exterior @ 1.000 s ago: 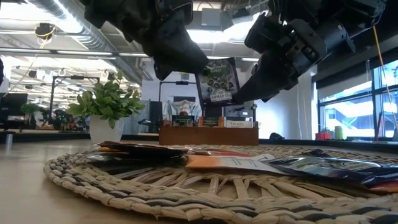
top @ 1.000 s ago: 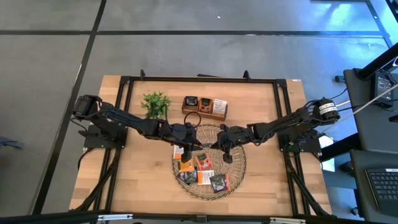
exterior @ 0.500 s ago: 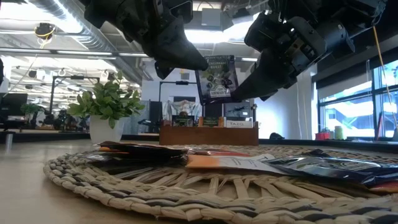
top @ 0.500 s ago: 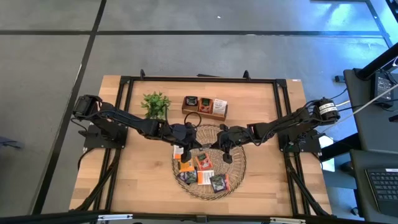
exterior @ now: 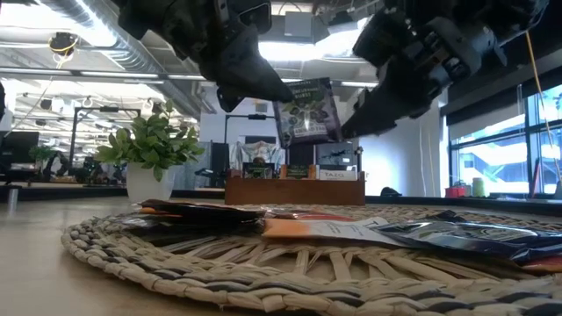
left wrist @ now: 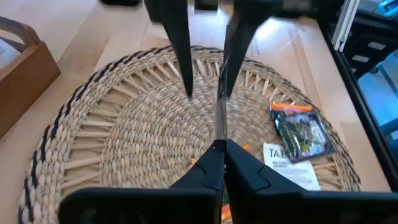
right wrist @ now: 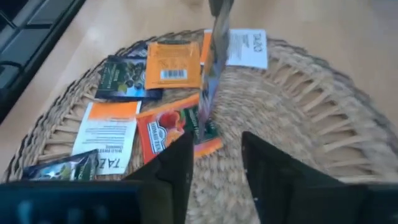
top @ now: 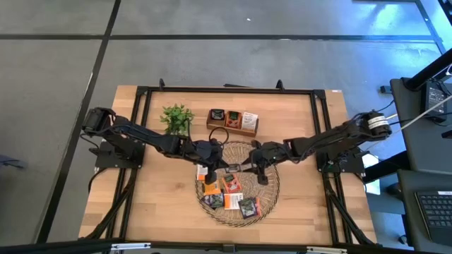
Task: Pick & Place Tea
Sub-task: Put the black and white tea bag into the left section of the wooden organizer
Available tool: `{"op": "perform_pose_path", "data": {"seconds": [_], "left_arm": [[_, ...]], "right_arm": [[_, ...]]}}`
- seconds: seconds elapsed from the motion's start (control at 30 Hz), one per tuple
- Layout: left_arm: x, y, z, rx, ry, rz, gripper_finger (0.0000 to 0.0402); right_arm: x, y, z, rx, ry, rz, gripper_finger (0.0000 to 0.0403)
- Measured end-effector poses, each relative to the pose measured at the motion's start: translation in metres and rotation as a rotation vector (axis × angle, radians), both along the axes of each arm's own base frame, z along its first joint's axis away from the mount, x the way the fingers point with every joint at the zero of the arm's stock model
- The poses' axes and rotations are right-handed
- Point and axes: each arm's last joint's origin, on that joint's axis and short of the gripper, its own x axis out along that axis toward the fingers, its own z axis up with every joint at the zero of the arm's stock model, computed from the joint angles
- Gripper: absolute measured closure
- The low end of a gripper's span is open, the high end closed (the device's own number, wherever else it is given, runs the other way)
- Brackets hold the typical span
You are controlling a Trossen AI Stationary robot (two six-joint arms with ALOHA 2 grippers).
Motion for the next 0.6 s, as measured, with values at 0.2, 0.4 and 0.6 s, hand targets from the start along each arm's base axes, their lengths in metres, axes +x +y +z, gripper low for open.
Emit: {"op": "perform_pose_path", "data": {"seconds": [0.2,0.4,0.6], "left_arm": [[-0.006,0.016,0.007,0.028,0.087,0.029,0.04],[-0.003,0.044,0.045,0.169,0.222,0.015,0.04],[-0.011,0.084,0.061,0.299,0.357,0.136,0.04]], "right_arm": [[-0.019,-0.003,0.031,-0.031,-0.045,0.011,0.023],[-0.029,-0.005,0.046,-0.054,-0.083,0.019,0.0226],[-0.031,-0.006,0.037,-0.066,-0.002,0.021,0.0226]]}}
